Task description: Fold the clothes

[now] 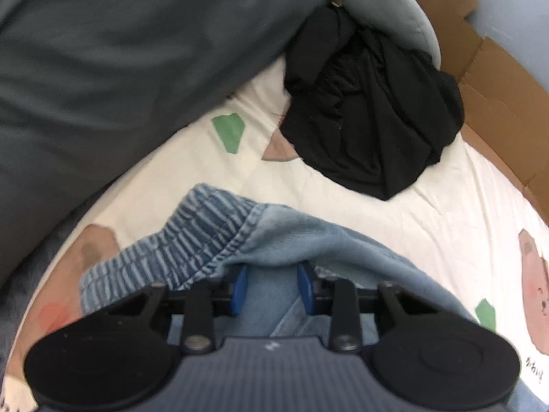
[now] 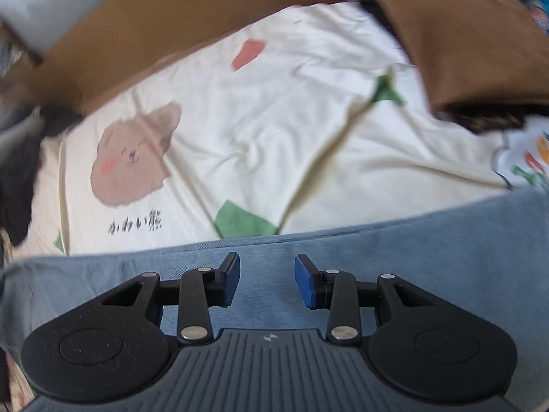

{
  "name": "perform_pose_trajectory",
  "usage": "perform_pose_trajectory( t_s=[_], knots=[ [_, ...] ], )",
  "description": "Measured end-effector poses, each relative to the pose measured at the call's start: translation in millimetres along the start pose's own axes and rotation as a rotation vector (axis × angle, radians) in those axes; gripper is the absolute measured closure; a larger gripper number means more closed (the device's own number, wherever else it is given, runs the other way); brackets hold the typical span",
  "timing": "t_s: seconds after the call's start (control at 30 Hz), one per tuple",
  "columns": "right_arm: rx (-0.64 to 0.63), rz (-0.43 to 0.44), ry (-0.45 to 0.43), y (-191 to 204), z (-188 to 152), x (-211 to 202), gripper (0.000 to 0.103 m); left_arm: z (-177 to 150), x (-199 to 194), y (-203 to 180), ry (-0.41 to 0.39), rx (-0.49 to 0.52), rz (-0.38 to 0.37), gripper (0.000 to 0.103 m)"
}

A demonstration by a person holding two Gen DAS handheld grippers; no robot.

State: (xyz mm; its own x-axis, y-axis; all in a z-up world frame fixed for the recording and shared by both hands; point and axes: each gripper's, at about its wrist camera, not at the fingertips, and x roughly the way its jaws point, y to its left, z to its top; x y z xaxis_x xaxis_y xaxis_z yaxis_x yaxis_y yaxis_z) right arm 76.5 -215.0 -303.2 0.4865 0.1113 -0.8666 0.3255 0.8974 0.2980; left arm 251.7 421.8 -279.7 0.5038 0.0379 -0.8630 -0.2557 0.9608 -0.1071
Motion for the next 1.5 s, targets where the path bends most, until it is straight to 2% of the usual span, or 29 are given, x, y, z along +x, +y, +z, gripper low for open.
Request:
perform_pose_trajectory(
  t_s=[0.13,0.3,0.53,0.77,0.97,1.2,1.37,1.5],
  knots=[
    [-0.074,0.012,0.029,13.7,-2.0,15.8,0.061,4.3,17.1,-8.3,-0.024,0.046,-0.006,0.073],
    [-0.107,0.024,0.055,24.4,-5.8,29.2,0.06,11.2,33.5,-19.3,-0.026,0.075,-0.004,0.076],
    [-0.172,0.063,0.043,52.0,-2.7,38.3,0.06,22.5,51.6,-25.0,-0.011,0.099,-0.025,0.084],
    [-0.27,0.121,0.039,80.3,0.6,45.3,0.06,23.2,58.6,-26.1,-0.026,0.102,-0.029,0.086],
    [-0.455,0.229,0.071,117.3,-1.0,56.1,0.06,24.1,62.2,-27.1,-0.029,0.11,-0.029,0.087],
    [-0.737,0.336,0.163,158.4,9.1,81.8,0.061,23.7,63.3,-25.8,-0.036,0.115,-0.033,0.087],
    [-0.844,0.382,0.226,175.3,16.5,97.8,0.063,23.9,62.2,-22.4,-0.039,0.104,-0.04,0.088],
    [-0.921,0.431,0.262,188.4,16.7,102.3,0.07,22.5,61.5,-19.2,-0.046,0.091,-0.049,0.088]
  ],
)
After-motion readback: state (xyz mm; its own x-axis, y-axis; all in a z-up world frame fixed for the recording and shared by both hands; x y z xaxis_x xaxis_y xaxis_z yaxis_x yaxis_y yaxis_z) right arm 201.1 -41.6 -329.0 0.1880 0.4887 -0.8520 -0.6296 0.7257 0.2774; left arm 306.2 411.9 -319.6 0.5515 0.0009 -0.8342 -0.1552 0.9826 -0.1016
